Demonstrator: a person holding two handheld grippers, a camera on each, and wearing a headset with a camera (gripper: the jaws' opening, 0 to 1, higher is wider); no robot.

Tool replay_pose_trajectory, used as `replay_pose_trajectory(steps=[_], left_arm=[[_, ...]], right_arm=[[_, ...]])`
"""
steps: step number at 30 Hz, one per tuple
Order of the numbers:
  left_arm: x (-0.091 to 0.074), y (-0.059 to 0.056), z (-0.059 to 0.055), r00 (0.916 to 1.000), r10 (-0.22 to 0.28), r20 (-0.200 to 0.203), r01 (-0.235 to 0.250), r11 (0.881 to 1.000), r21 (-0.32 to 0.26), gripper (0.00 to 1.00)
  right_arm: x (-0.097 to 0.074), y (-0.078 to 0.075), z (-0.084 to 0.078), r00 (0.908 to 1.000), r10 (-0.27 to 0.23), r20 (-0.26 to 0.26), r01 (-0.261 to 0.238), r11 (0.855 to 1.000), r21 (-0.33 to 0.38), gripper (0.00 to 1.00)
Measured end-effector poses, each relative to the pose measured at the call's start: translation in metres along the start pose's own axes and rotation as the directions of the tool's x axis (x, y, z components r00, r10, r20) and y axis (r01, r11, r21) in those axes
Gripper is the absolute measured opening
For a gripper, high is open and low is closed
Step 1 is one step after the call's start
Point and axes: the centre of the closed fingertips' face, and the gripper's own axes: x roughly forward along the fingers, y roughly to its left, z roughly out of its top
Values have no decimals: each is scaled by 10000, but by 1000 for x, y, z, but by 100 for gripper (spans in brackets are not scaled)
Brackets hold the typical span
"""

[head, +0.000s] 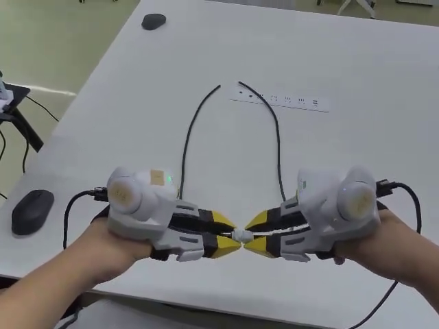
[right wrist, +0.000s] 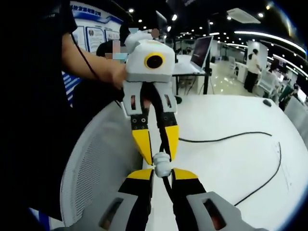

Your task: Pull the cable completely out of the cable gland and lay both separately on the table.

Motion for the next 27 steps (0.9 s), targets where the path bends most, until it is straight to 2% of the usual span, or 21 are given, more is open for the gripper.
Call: replay_pose_trajectory(steps=[1,2,3,4,5,6,7,9,11,13,14,15,16,17,19,20,21,22,24,27], left_arm=[[0,0,-1,10000,13,-61,-13,10000,36,15],[0,0,-1,10000,24,-94,-23,10000,31,15],[0,0,-1,9999,51,-89,-51,10000,55,15],[-1,0,-1,10000,62,-75,-62,10000,57,15],[-2,0,0,10000,84,-53,-84,10000,34,15],[-2,0,1,9999,98,-43,-98,10000,19,15],[-3,0,1,9999,109,-38,-108,9999,36,15],[-4,-2,1,10000,41,-71,-40,9999,132,15],[-4,-3,1,9999,46,-126,-41,9992,393,15],[-5,-4,2,9999,5,-118,0,9991,428,15],[-5,-4,2,10000,-2,-90,6,9989,474,15],[-5,-5,3,10000,-32,-74,36,9987,513,15],[-5,-5,3,10000,-62,-76,66,9985,542,15],[-5,-6,3,9999,-77,-67,80,9983,574,15],[-5,-7,4,9999,-109,-61,112,9979,640,15],[-5,-8,4,9999,-137,-53,141,9977,667,15],[-5,-8,5,9999,-143,-39,145,9974,699,15],[-4,-8,5,9999,-144,-37,146,9974,699,15],[-4,-9,5,9998,-186,-34,188,9973,711,15],[-4,-9,4,9998,-184,-87,190,9977,648,15]], right_arm=[[-1,3,3,9989,360,303,-386,9952,897,14],[-2,2,5,9982,328,497,-381,9931,1106,18],[-4,-3,11,9953,180,953,-329,9871,1569,24],[-6,-2,9,9946,361,972,-552,9778,2024,28],[-8,-1,7,9942,487,963,-697,9710,2288,28],[-9,-4,7,9934,431,1065,-654,9744,2152,24],[-10,-2,8,9915,491,1206,-755,9715,2246,22],[-13,3,11,9791,941,1803,-1507,9310,3323,22],[-15,-3,11,9763,722,2041,-1382,9335,3308,22],[-16,-6,7,9718,875,2188,-1654,9147,3687,21],[-16,-5,6,9664,1098,2324,-1964,8986,3924,21],[-16,-6,5,9632,1198,2406,-2099,8944,3949,20],[-16,-6,4,9588,1372,2489,-2319,8840,4060,19],[-16,-4,4,9556,1523,2521,-2475,8794,4068,19],[-17,-2,6,9475,1746,2681,-2726,8792,3909,18],[-17,0,8,9398,1933,2817,-2969,8701,3935,17],[-17,4,9,9311,2154,2942,-3263,8523,4088,17],[-15,1,8,9326,2093,2940,-3222,8498,4171,15],[-13,-1,7,9348,2020,2921,-3131,8568,4098,14],[-11,1,8,9283,2177,3016,-3322,8498,4092,15]])
